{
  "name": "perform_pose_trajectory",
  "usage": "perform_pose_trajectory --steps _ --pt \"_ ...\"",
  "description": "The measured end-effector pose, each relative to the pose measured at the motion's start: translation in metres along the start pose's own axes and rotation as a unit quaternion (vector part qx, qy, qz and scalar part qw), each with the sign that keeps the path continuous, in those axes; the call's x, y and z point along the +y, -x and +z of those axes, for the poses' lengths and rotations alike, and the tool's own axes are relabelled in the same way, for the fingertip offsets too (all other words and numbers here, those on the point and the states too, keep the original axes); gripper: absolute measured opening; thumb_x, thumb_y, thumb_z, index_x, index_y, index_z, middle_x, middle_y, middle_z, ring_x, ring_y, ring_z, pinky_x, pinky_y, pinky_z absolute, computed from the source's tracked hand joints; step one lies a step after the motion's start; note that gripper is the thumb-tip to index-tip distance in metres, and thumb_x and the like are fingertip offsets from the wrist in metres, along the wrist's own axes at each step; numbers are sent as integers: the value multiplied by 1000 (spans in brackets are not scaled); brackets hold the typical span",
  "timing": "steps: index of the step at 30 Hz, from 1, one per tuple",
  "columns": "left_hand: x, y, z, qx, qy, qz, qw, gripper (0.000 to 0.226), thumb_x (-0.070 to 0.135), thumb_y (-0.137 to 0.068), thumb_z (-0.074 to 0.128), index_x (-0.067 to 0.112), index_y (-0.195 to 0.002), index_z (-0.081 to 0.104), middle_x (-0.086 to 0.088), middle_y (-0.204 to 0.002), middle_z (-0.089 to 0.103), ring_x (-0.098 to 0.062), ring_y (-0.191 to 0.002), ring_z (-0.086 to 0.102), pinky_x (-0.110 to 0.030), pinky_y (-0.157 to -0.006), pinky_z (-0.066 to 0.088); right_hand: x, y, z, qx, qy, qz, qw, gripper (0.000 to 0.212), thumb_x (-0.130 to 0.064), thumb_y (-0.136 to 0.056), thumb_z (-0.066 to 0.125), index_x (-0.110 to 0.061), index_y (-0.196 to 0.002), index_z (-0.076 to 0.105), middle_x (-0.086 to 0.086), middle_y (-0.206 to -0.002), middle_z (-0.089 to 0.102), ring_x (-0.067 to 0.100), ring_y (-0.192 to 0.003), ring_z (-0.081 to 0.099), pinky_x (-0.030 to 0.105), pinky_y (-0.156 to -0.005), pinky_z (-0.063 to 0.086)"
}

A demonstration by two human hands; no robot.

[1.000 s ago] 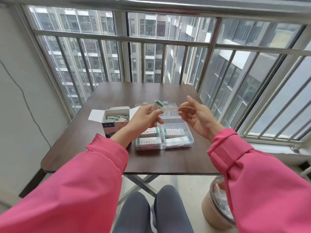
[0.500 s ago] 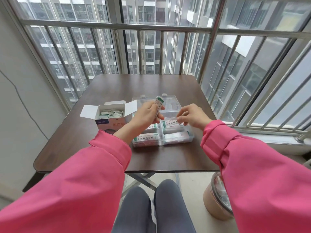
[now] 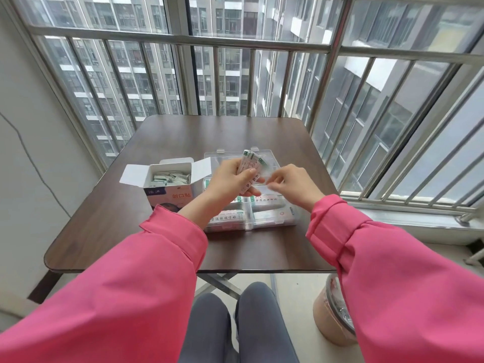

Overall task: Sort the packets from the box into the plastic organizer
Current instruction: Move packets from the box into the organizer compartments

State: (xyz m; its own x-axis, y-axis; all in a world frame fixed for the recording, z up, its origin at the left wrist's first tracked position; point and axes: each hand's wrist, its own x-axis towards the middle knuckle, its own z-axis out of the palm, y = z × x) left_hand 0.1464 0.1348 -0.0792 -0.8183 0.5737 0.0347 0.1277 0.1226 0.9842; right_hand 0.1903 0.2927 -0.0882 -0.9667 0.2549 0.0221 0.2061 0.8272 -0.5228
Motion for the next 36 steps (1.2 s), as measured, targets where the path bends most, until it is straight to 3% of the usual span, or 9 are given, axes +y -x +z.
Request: perform_pose_trajectory --steps 1,3,5,8,11,15,22,30,36 --pt "0 0 -1 6 5 1 1000 11 7 -97 47 9 -104 55 -4 -80 67 -8 -48 64 -17 -48 50 -3 2 -4 3 -116 11 993 19 -8 -87 55 -13 -97 71 1 -84 65 14 -73 60 22 -63 44" --pt "0 1 0 11 9 -3 1000 10 8 -96 51 10 -104 56 -6 -78 67 -9 -44 62 -18 -45 50 -9 8 -13 -40 -395 31 917 28 1 -88 46 -13 -98 68 3 -80 65 11 -64 57 18 -50 39" --pt "-1 2 2 10 -3 -2 1000 9 10 -95 53 10 -103 57 -6 -75 66 -6 -39 57 -17 -41 47 -8 10 -17 -79 -506 13 859 24 3 -88 52 -14 -97 67 3 -76 66 9 -60 58 16 -48 39" --pt "1 3 7 8 -11 -1 1000 16 17 -100 43 10 -98 56 -7 -73 64 -4 -37 51 -16 -38 41 -8 11 -17 -53 -453 -14 890 15 1 -80 67 -9 -90 66 3 -68 66 8 -56 57 15 -50 41" --pt "5 4 7 -2 24 -31 999 27 15 -103 30 11 -96 56 -9 -75 65 -8 -41 58 -18 -39 47 -10 11 -16 -11 -407 -28 913 15 1 -76 71 -10 -85 66 -1 -63 67 5 -52 58 15 -51 43" --pt "2 6 1 -23 27 -32 999 20 13 -101 39 11 -99 58 -6 -82 67 -13 -53 67 -21 -46 53 -13 13 -14 1 -397 -40 917 17 3 -77 71 -9 -87 64 5 -68 64 2 -51 58 13 -52 44" --pt "1 6 -6 2 8 -27 1000 12 19 -95 55 10 -93 62 -9 -78 67 -18 -55 69 -26 -50 55 -16 15 -14 18 -368 -33 929 19 1 -76 72 -10 -90 65 1 -62 60 0 -48 52 12 -45 38" --pt "1 3 -6 -16 -67 -6 998 5 7 -92 58 9 -96 60 -2 -78 63 -12 -48 66 -24 -47 52 -11 20 -18 -8 -347 -15 938 18 0 -80 69 -13 -73 58 3 -59 55 -2 -43 49 11 -41 33" --pt "6 -1 -2 -39 -123 2 992 10 11 -93 57 17 -85 60 1 -74 63 -8 -46 63 -21 -44 49 -4 22 -21 -12 -348 -4 938 17 -4 -78 72 -9 -91 63 2 -64 60 3 -43 46 15 -39 29"
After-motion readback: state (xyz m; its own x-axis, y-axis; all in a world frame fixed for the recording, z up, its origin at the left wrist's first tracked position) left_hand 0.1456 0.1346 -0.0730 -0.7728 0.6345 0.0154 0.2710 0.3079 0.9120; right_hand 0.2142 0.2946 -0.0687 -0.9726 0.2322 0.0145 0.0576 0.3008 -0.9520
